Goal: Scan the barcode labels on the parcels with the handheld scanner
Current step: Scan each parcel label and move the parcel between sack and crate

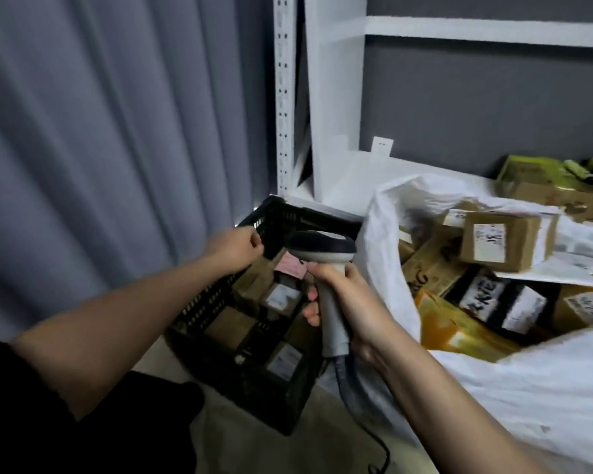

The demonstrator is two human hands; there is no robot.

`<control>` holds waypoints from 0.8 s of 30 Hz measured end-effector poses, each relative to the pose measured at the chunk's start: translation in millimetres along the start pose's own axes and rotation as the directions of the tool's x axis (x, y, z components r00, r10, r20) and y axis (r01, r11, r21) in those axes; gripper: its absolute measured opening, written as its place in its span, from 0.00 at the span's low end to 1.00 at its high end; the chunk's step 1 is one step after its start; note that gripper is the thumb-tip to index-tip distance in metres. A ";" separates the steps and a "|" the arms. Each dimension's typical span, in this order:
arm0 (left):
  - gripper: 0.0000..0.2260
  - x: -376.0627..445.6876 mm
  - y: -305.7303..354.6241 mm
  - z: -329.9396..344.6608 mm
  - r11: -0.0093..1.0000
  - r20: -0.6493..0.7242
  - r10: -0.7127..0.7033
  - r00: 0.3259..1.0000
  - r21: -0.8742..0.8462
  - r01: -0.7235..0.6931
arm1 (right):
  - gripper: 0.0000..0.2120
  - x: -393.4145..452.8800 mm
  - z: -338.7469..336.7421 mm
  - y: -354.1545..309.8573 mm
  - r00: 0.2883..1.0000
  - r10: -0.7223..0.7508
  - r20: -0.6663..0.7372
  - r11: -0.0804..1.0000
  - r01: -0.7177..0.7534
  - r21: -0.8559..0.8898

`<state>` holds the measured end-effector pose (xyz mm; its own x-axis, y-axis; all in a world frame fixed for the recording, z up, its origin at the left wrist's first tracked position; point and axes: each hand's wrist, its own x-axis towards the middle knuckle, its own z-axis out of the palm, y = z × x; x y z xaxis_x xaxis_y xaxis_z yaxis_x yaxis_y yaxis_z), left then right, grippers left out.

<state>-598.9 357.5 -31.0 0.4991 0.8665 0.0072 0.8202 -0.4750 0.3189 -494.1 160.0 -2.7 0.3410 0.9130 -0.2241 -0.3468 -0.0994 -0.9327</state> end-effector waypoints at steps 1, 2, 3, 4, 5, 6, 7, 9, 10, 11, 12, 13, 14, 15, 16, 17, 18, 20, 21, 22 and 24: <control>0.14 2.2 -16.6 12.5 0.999 0.097 -0.011 0.995 0.050 0.006 | 0.10 12.3 7.9 10.0 1.000 0.026 -0.004 1.000 -0.026 -0.008; 0.18 4.4 -30.0 25.7 0.994 0.187 -0.034 0.982 0.107 0.014 | 0.13 24.2 13.9 19.4 0.998 0.053 -0.020 0.999 -0.053 -0.011; 0.23 8.4 -45.1 40.7 0.985 0.262 -0.076 0.962 0.169 0.032 | 0.17 40.2 20.5 31.2 0.996 0.084 -0.037 0.996 -0.084 -0.011; 0.27 12.7 -56.9 54.8 0.971 0.318 -0.121 0.941 0.234 0.046 | 0.20 53.7 24.4 41.0 0.992 0.109 -0.059 0.994 -0.110 -0.013; 0.30 19.0 -68.5 70.5 0.955 0.357 -0.161 0.920 0.292 0.054 | 0.22 68.7 27.9 51.9 0.988 0.132 -0.076 0.991 -0.133 -0.016; 0.33 24.7 -77.5 85.7 0.939 0.388 -0.196 0.901 0.339 0.058 | 0.22 81.4 28.9 60.4 0.985 0.147 -0.087 0.989 -0.149 -0.023; 0.35 31.2 -84.4 99.4 0.928 0.417 -0.220 0.882 0.367 0.058 | 0.22 92.6 28.7 67.0 0.984 0.154 -0.093 0.987 -0.157 -0.029; 0.37 48.1 -95.6 127.0 0.918 0.480 -0.276 0.833 0.390 0.079 | 0.20 118.0 24.3 82.3 0.980 0.171 -0.098 0.983 -0.176 -0.045; 0.38 57.3 -100.8 143.7 0.914 0.510 -0.304 0.805 0.394 0.095 | 0.19 130.6 20.8 89.6 0.977 0.184 -0.105 0.980 -0.190 -0.052; 0.37 63.1 -103.3 156.7 0.907 0.538 -0.333 0.775 0.406 0.108 | 0.18 140.2 17.1 94.6 0.974 0.194 -0.114 0.978 -0.202 -0.060; 0.37 67.4 -105.0 167.3 0.893 0.557 -0.365 0.746 0.435 0.112 | 0.18 148.7 13.3 98.6 0.972 0.202 -0.123 0.975 -0.212 -0.067; 0.36 73.0 -107.2 179.0 0.880 0.578 -0.392 0.715 0.461 0.110 | 0.17 160.1 9.0 105.5 0.968 0.213 -0.131 0.972 -0.223 -0.070; 0.36 76.7 -107.9 187.1 0.873 0.597 -0.407 0.691 0.477 0.102 | 0.17 169.5 5.1 110.4 0.965 0.222 -0.143 0.969 -0.234 -0.077; 0.35 79.5 -107.2 191.4 0.869 0.615 -0.411 0.673 0.486 0.087 | 0.17 179.4 2.6 115.7 0.960 0.239 -0.149 0.964 -0.252 -0.082; 0.34 80.3 -107.5 194.0 0.864 0.628 -0.412 0.660 0.499 0.066 | 0.18 187.5 1.2 120.4 0.954 0.260 -0.149 0.958 -0.274 -0.087; 0.32 81.3 -107.2 194.4 0.861 0.627 -0.410 0.663 0.505 0.055 | 0.19 194.4 0.6 124.3 0.948 0.285 -0.138 0.949 -0.299 -0.095; 0.30 85.3 -109.7 200.2 0.860 0.635 -0.400 0.661 0.509 0.032 | 0.20 202.7 -0.6 129.9 0.941 0.313 -0.126 0.940 -0.326 -0.102; 0.27 90.5 -119.6 216.2 0.839 0.637 -0.411 0.652 0.544 -0.003 | 0.21 214.0 -1.1 137.3 0.929 0.352 -0.113 0.924 -0.364 -0.115; 0.28 92.9 -122.4 221.8 0.815 0.644 -0.437 0.627 0.579 -0.027 | 0.21 217.7 -0.8 140.0 0.927 0.359 -0.109 0.921 -0.371 -0.119; 0.29 94.7 -124.1 227.8 0.798 0.653 -0.464 0.598 0.602 -0.038 | 0.21 220.4 -0.9 142.2 0.927 0.360 -0.103 0.920 -0.371 -0.127; 0.34 95.1 -122.5 236.7 0.798 0.658 -0.509 0.555 0.602 0.018 | 0.21 224.6 -1.8 145.7 0.928 0.360 -0.092 0.919 -0.370 -0.134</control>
<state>-585.7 461.8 -293.8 0.0439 0.6219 -0.7818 0.8321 -0.4559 -0.3159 -466.5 349.9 -189.5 0.2722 0.7752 -0.5700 -0.3281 -0.4821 -0.8124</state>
